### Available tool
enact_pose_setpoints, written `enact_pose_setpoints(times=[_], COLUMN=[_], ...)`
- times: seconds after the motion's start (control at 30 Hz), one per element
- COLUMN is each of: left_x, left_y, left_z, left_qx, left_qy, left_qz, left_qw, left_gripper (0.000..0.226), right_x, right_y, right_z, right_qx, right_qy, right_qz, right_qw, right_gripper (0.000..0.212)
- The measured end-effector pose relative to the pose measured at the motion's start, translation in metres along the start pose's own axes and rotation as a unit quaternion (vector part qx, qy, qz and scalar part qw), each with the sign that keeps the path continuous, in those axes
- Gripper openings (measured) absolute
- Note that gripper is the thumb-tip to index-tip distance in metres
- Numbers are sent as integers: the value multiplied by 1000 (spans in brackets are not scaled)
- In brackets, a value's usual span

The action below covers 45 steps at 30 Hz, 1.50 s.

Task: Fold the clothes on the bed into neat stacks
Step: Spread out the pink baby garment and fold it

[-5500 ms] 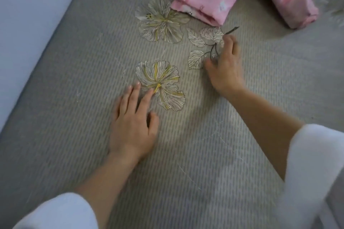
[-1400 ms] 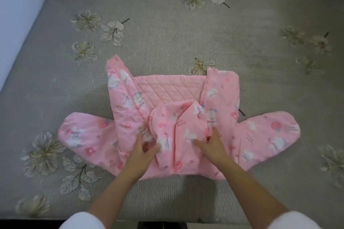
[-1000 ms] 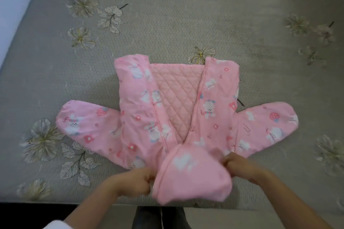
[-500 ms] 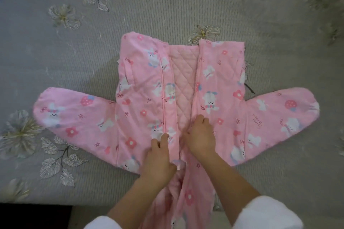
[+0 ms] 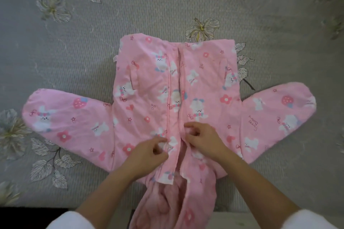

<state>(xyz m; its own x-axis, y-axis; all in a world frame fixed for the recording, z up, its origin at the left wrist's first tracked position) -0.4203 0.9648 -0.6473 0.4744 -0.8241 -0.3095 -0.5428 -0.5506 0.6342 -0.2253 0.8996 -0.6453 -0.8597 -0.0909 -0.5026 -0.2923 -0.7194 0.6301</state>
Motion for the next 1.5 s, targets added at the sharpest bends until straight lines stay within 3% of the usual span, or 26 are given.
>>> enact_pose_setpoints(times=[0.1, 0.2, 0.3, 0.4, 0.47, 0.53, 0.6, 0.77, 1.13, 1.3, 1.37, 1.4, 1.47, 1.5], left_x=[5, 10, -5, -26, -36, -50, -67, -83, -120, -113, -120, -128, -152, -165], left_y=[-16, -37, -67, -89, -97, -105, -117, -155, -236, -203, -187, -182, -185, -190], left_z=[-2, -1, 0, -4, -9, -16, -22, -17, -56, -50, -47, -48, -47, -47], left_qx=[75, 85, 68, 70, 97, 144, 147, 81, 95, 145, 164, 169, 97, 35], left_qy=[-201, -307, -321, -343, -337, -323, -323, -335, -327, -335, -299, -249, -87, 22], left_qz=[-119, -142, -122, -98, -112, -192, -251, -181, -212, -153, -186, -259, -420, -442], left_qw=[969, 937, 937, 932, 930, 915, 901, 921, 916, 918, 922, 918, 898, 896], left_gripper=[71, 82, 101, 109, 97, 77, 79, 87, 85, 83, 75, 69, 58, 57], right_x=[2, 5, 0, -10, -19, -30, -38, -37, -83, -75, -76, -83, -108, -125], right_y=[-8, -14, -27, -45, -56, -66, -74, -102, -177, -144, -125, -124, -138, -150], right_z=[7, 9, 2, -1, -3, -4, -7, -14, 18, 16, 14, 16, 19, 19], right_qx=[-6, -56, -100, -102, -113, -140, -129, -75, -71, -119, -152, -156, -70, 18], right_qy=[6, 58, 246, 313, 330, 359, 384, 389, 364, 381, 337, 268, 70, -24], right_qz=[21, -49, -138, -96, -70, -103, -144, -133, -143, -154, -166, -208, -353, -404], right_qw=[1000, 995, 954, 940, 935, 917, 903, 908, 918, 904, 914, 928, 930, 914], right_gripper=[43, 39, 71, 96, 99, 95, 84, 72, 76, 69, 61, 55, 46, 44])
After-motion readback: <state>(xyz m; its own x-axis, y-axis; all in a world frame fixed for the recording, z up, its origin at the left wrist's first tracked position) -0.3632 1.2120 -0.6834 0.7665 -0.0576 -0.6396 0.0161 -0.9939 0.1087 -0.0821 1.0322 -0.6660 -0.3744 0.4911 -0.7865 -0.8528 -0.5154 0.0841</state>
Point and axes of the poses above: each hand's wrist, its own y-axis away from the middle knuckle, its own x-axis out of the palm, z = x × y, the point moved 1 cm from there along -y, towards the middle knuckle, and after that the axes turned 8 degrees about y, right-handed, at the moved point
